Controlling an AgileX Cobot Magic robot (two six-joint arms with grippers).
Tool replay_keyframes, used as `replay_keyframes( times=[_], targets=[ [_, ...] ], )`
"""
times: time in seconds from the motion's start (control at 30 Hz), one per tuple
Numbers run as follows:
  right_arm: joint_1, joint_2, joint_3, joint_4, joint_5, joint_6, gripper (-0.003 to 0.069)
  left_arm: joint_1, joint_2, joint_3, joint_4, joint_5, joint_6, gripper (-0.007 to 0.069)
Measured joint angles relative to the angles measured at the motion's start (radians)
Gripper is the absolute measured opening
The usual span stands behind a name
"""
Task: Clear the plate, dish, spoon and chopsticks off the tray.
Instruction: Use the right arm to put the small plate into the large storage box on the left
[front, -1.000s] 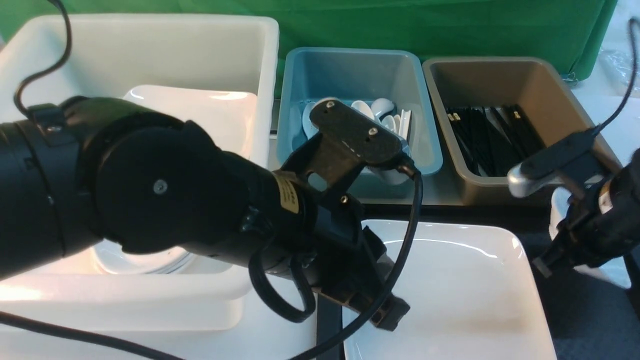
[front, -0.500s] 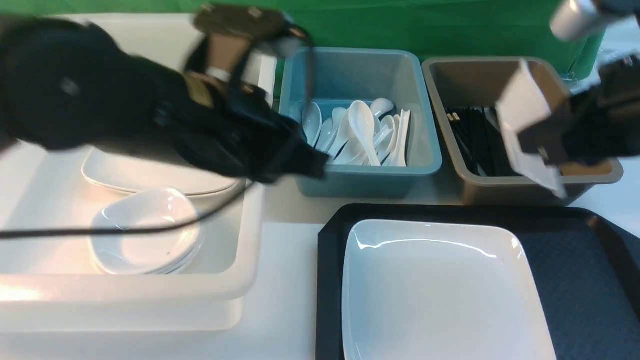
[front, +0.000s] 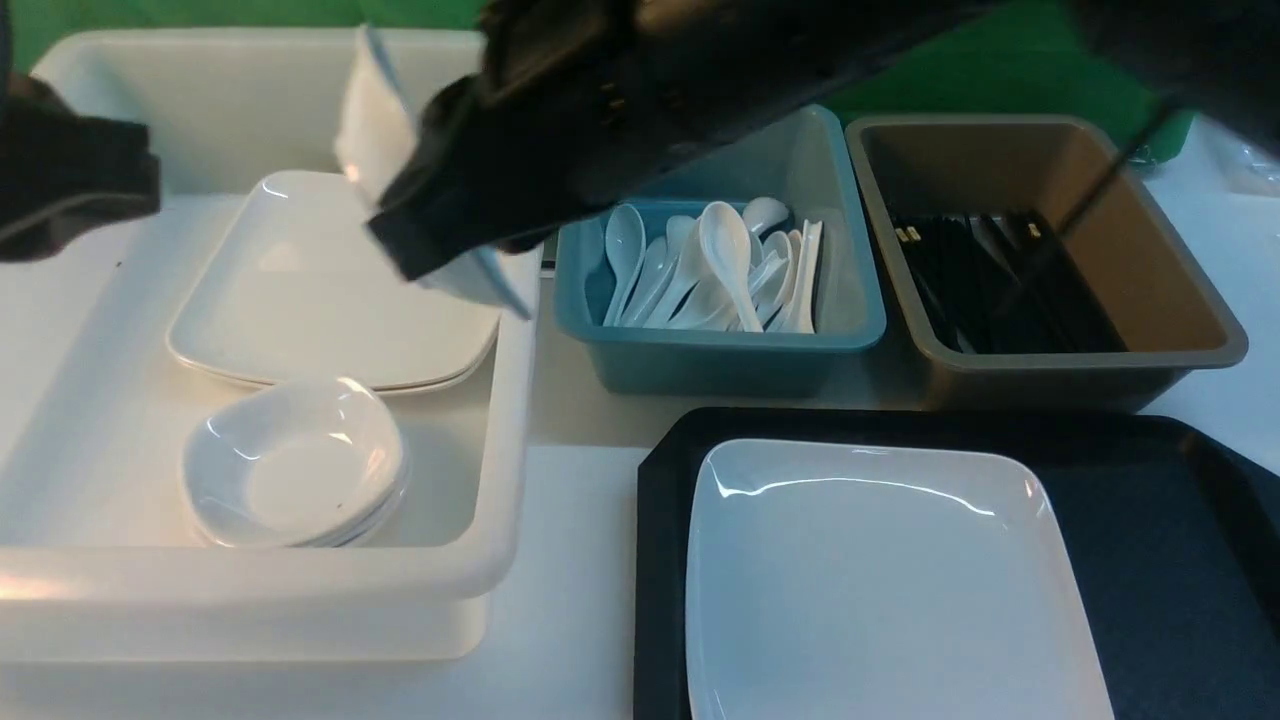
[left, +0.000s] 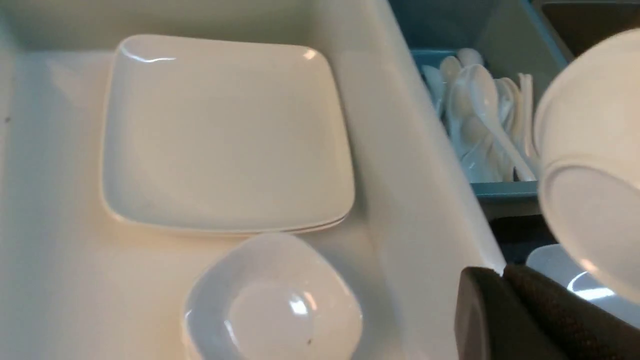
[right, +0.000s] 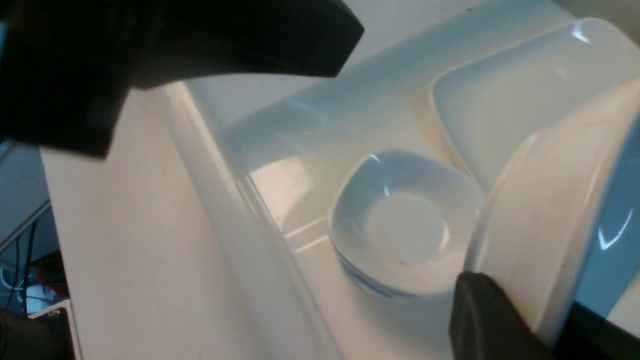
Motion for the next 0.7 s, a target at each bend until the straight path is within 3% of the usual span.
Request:
replay_keyframes(
  times=[0.37,0.6,0.7],
  targets=[
    [0.075,0.4,-0.286,-0.014,0.003,-0.036,0.0063,0.17,-0.228,0.186,0.003,0.005,-0.049,0.0013],
    [0.08,0.472,-0.294,-0.055,-0.046,-0.048,0.0092,0.179,-0.247,0.193,0.002,0.007,-0.05,0.0013],
    [0.08,0.475,-0.296,-0.066,-0.061,-0.05,0.0153,0.179,-0.248,0.193,-0.004,0.01,-0.05,0.0013]
  ],
)
